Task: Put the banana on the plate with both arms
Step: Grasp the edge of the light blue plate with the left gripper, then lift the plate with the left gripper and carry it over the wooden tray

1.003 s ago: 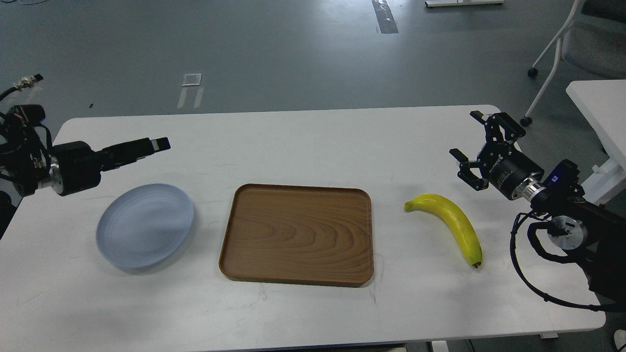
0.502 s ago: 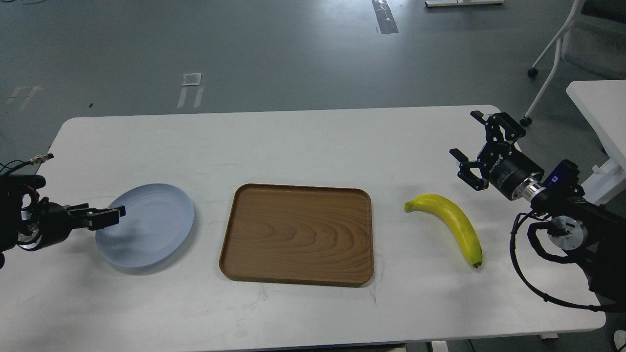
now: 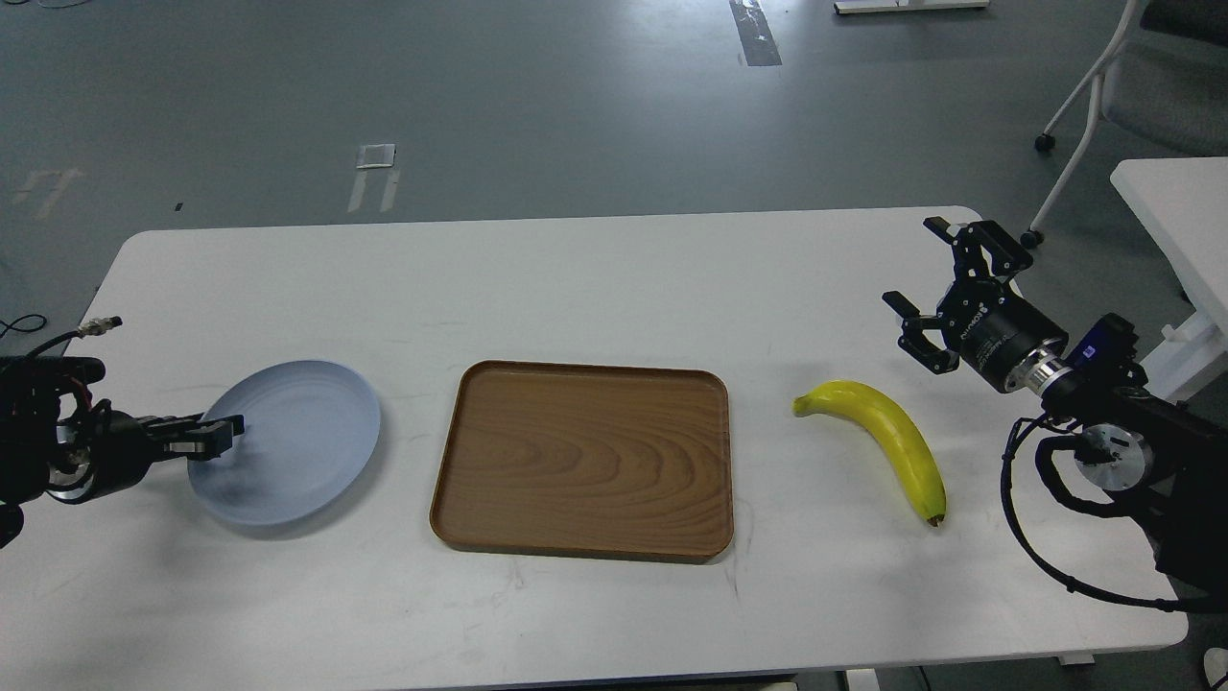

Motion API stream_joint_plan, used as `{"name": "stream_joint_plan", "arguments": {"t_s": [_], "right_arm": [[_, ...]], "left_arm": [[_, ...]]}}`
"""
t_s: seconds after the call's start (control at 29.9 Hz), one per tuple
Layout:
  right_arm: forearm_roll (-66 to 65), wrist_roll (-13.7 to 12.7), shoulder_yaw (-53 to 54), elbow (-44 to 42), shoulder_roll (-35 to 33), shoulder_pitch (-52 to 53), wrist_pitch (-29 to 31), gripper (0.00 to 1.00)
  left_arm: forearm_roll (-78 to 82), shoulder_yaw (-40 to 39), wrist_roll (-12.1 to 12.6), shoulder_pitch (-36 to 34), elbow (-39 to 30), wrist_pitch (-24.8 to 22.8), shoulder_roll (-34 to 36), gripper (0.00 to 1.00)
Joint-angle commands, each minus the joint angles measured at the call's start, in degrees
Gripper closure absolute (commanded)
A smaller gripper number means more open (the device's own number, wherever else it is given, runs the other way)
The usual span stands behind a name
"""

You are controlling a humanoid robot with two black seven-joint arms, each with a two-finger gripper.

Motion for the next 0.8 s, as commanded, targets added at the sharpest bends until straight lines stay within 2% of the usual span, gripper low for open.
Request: {"name": "stream_joint_plan", "arguments": {"t_s": [0.0,0.47,0.54,0.77], "right_arm": [[0.00,0.00,-0.09,-0.05,0.23,-0.01,0.00,0.00],[0.00,0.00,-0.18,-0.05,0.41,-0.18,0.00,0.00],[0.00,0.00,-0.18,-0.05,0.41,-0.09,0.00,0.00],[0.00,0.00,-0.09,-0.14,-0.12,0.08,0.00,0.00]], "left_arm": [[-0.02,-0.09,0.00,-0.23,-0.18,0.88,0.06,1.00],[-2.13,-0.26,0.00,-1.90,-2.55,1.33,0.85,1.00],[-2.74,-0.17,0.00,-5.05,-4.57,0.45,1.90,1.00],[-4.68,-0.09,0.00,-17.62,-9.74,-7.01,2.61,1.00]]}}
